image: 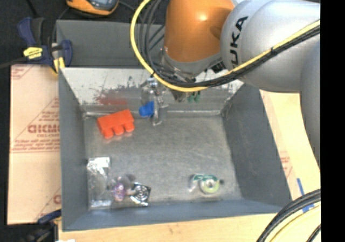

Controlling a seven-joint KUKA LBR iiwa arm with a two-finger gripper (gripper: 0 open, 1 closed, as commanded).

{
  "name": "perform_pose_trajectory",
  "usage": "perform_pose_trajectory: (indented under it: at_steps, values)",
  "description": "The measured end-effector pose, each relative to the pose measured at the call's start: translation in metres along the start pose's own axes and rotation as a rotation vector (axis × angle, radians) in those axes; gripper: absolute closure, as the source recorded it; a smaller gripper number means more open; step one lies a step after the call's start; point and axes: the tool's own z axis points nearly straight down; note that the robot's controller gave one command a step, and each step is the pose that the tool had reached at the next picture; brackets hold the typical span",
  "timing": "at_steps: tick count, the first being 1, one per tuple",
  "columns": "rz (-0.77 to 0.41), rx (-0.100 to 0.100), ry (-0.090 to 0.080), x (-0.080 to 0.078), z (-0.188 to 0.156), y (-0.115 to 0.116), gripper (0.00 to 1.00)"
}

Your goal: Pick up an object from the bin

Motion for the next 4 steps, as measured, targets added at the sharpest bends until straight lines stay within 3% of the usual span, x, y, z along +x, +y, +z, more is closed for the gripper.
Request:
perform_pose_trajectory:
  at_steps: [4]
  values:
    - [0.001,0.000,0.000,0.0000,0.0000,0.0000,1.00]
